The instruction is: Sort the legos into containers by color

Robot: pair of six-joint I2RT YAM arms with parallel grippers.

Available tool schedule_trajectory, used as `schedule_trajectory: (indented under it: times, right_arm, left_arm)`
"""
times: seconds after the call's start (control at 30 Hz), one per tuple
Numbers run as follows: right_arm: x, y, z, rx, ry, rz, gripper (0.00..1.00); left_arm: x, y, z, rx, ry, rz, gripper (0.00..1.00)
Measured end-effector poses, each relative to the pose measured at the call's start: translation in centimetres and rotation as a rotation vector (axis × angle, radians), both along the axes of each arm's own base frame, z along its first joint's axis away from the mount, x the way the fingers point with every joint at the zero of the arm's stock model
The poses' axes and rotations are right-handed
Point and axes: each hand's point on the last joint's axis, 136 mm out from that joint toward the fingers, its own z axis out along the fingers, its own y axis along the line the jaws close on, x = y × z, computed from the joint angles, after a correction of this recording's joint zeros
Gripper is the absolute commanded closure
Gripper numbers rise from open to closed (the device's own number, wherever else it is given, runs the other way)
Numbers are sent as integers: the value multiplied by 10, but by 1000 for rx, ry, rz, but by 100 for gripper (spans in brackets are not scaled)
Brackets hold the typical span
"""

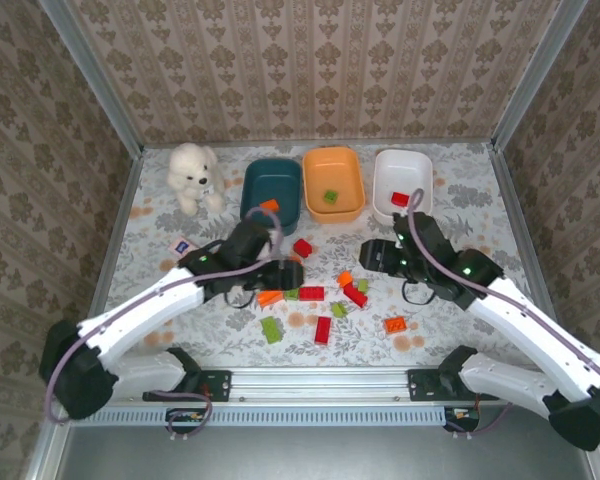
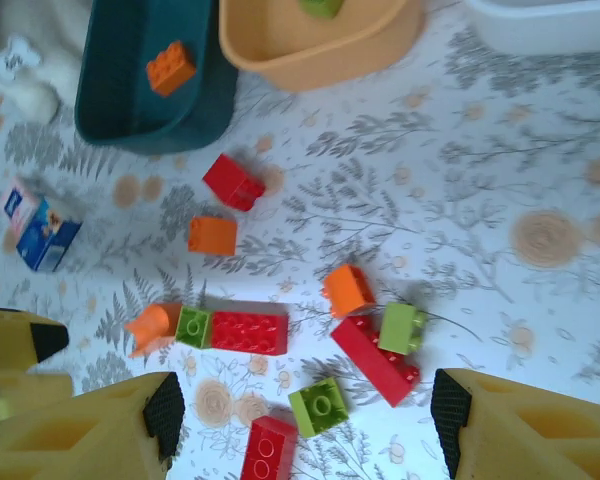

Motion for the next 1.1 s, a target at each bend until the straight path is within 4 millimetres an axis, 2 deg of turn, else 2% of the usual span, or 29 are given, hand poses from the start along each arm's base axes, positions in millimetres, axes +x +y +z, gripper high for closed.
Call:
schedule_trajectory:
  times: [0.1, 0.23, 0.37, 0.5, 0.6, 0.83, 0.97, 1.1]
  right_arm:
    - [-10, -20, 13, -8, -14, -72, 30]
    - [-18, -40, 45, 7, -57, -152, 30]
    - [-31, -57, 94, 87, -171, -190, 23]
    - [-48, -70, 144, 185, -306, -183, 21]
    - [-55, -74, 166, 216, -357, -174, 20]
    - [-57, -75, 168, 224, -363, -171, 19]
    - [-59, -76, 169, 227, -368, -172, 18]
    - [-59, -76, 169, 227, -368, -171, 18]
  left_arm:
    - [-17, -54, 6, 32, -86, -236, 23]
    - [-41, -113, -12, 95, -158, -470, 28]
    - [-63, -152, -39, 151, -206, -632, 30]
    - [-80, -188, -58, 179, -251, -759, 31]
    - [-84, -210, -69, 200, -292, -812, 28]
    - [-79, -228, -98, 276, -302, -852, 25]
    - [-81, -222, -116, 324, -277, -873, 24]
    - [-82, -222, -123, 348, -270, -887, 24]
